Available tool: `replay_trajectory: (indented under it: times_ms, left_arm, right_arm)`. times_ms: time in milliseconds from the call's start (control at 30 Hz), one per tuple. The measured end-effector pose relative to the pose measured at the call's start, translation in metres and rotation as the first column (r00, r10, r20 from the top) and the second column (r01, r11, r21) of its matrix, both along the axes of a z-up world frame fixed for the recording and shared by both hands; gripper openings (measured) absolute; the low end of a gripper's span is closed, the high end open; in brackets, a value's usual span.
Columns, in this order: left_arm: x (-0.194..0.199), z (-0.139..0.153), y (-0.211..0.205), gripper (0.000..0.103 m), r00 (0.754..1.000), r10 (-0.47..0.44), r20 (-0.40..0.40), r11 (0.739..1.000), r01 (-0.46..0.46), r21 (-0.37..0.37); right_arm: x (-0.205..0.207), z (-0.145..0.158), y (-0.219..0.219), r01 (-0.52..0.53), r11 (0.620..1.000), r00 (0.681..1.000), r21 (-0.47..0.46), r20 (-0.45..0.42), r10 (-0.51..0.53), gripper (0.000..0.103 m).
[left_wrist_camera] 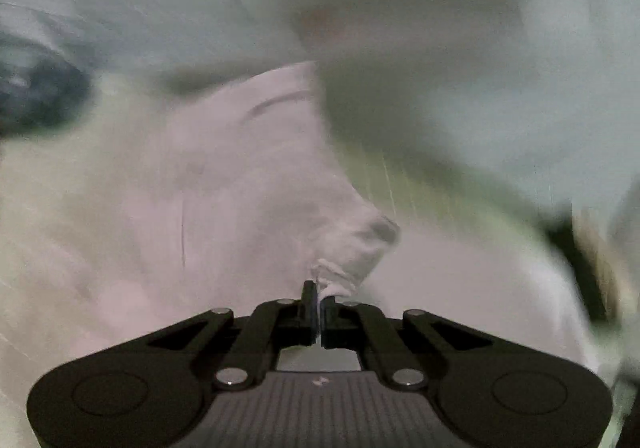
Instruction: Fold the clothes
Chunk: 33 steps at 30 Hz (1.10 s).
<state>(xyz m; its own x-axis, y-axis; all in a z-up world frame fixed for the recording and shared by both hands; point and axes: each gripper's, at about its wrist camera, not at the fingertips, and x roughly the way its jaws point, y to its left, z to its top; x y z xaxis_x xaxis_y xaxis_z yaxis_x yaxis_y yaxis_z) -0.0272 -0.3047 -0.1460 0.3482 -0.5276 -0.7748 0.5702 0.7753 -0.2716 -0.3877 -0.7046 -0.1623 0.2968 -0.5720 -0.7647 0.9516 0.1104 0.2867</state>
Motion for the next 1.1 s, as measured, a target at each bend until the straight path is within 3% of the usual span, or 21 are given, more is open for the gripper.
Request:
replay_trajectory:
  times_ms: [100, 233, 333, 400, 467, 500, 567, 700, 800, 933, 1033, 1100]
  left_arm:
    - [-0.004, -0.033, -0.019, 0.004, 0.996, -0.019, -0.088, 0.993, 0.029, 0.115]
    - [0.010, -0.012, -0.015, 0.010, 0.991, -0.018, -0.133, 0.997, 0.028, 0.073]
    - [0.012, 0.007, -0.009, 0.016, 0.987, -0.005, -0.160, 0.999, 0.012, 0.043]
    - [0.013, 0.019, -0.006, 0.019, 0.989, 0.000, -0.147, 0.999, 0.005, 0.038]
    - [0.019, 0.026, -0.002, 0.025, 0.991, -0.007, -0.132, 0.999, 0.012, 0.035]
    - [0.023, 0.028, -0.002, 0.032, 0.991, -0.018, -0.130, 0.999, 0.023, 0.034]
    - [0.022, 0.038, -0.001, 0.070, 0.990, -0.067, -0.123, 0.998, 0.069, 0.013]
    - [0.021, 0.058, -0.003, 0.075, 0.981, -0.173, -0.093, 0.984, 0.167, -0.063]
    - [0.027, 0.059, -0.015, 0.087, 0.985, -0.169, -0.036, 0.986, 0.169, -0.010]
    - [0.043, 0.036, -0.035, 0.087, 0.995, -0.093, 0.033, 0.978, 0.085, 0.193]
    - [0.055, 0.011, -0.042, 0.088, 0.999, -0.052, 0.016, 0.958, 0.045, 0.283]
    - [0.059, 0.001, -0.040, 0.090, 0.999, -0.024, -0.022, 0.960, 0.029, 0.277]
  right_arm:
    - [-0.009, -0.007, -0.009, 0.009, 1.000, 1.000, 0.016, 0.019, -0.009, 0.046]
    - [-0.014, -0.010, -0.020, 0.011, 1.000, 0.999, 0.016, 0.044, -0.012, 0.052]
    - [-0.008, -0.009, -0.023, -0.007, 1.000, 0.999, 0.003, 0.042, 0.007, 0.068]
    - [-0.003, -0.006, -0.021, -0.018, 0.999, 1.000, -0.026, 0.015, 0.019, 0.085]
    - [0.001, -0.005, -0.019, -0.028, 0.998, 0.999, -0.062, -0.028, 0.027, 0.094]
    - [0.003, -0.005, -0.017, -0.039, 0.996, 0.998, -0.077, -0.053, 0.035, 0.097]
    - [0.005, -0.004, -0.015, -0.072, 0.992, 0.993, -0.103, -0.102, 0.061, 0.098]
    - [0.010, -0.001, -0.008, -0.144, 0.973, 0.974, -0.178, -0.197, 0.108, 0.102]
    - [0.016, 0.000, -0.008, -0.208, 0.953, 0.961, -0.220, -0.226, 0.157, 0.103]
    - [0.028, -0.005, -0.024, -0.287, 0.925, 0.934, -0.249, -0.290, 0.211, 0.103]
    - [0.033, -0.014, -0.046, -0.322, 0.917, 0.926, -0.235, -0.282, 0.252, 0.103]
    - [0.035, -0.020, -0.061, -0.343, 0.915, 0.920, -0.210, -0.273, 0.282, 0.103]
